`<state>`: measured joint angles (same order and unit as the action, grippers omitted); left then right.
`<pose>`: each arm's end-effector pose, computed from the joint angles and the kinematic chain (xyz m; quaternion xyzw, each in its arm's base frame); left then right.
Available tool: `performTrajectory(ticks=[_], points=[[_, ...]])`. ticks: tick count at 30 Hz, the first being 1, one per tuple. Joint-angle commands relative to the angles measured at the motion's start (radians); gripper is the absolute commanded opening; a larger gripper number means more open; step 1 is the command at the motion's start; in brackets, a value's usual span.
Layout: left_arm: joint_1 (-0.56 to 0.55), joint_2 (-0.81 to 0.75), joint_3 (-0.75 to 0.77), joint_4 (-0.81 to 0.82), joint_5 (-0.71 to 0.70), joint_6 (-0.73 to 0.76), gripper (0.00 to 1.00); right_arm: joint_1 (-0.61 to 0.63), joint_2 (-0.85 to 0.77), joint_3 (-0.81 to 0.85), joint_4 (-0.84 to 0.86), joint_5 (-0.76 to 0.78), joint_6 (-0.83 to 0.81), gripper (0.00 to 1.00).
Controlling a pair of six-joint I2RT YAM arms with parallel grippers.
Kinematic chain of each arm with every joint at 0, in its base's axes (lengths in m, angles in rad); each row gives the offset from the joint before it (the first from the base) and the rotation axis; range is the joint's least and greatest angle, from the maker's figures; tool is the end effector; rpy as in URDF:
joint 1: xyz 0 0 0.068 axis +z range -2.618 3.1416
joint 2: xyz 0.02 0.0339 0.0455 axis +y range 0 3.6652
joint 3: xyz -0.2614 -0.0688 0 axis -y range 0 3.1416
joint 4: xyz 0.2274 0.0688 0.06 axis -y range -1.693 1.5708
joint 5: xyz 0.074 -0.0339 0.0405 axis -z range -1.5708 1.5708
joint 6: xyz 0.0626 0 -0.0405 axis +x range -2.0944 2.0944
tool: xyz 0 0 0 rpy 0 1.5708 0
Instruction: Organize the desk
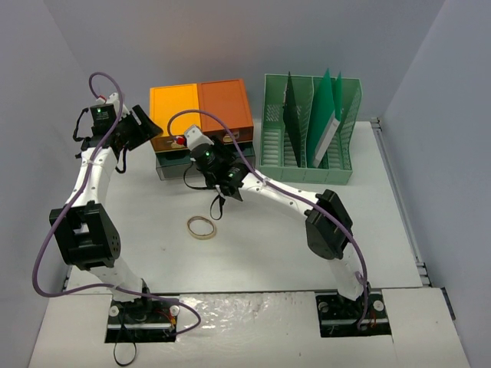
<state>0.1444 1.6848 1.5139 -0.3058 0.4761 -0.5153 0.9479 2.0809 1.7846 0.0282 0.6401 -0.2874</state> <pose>0.3992 0.0291 0.3342 -0.1528 0.8250 -0.2912 0.4597 0.3235 0.3862 0.2997 -0.2817 0.7259 -0.0501 0.6255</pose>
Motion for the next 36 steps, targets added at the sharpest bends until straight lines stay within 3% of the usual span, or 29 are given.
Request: performTrajectory(ticks=[1, 14, 26, 36], points=[[0.005, 0.053, -0.016, -0.160, -0.080, 0.066, 0.60, 0.016, -0.126, 0.119, -0.123, -0.093, 0.288, 0.50], [0.000, 0.095, 0.044, -0.208, -0.099, 0.074, 0.60, -0.042, -0.030, 0.099, -0.170, -0.427, 0.748, 0.42], [-0.019, 0.152, 0.114, -0.267, -0.112, 0.082, 0.60, -0.025, 0.063, 0.029, 0.055, -0.439, 0.844, 0.40], [-0.038, 0.167, 0.121, -0.293, -0.134, 0.089, 0.60, -0.027, 0.142, 0.024, 0.179, -0.335, 0.742, 0.40]])
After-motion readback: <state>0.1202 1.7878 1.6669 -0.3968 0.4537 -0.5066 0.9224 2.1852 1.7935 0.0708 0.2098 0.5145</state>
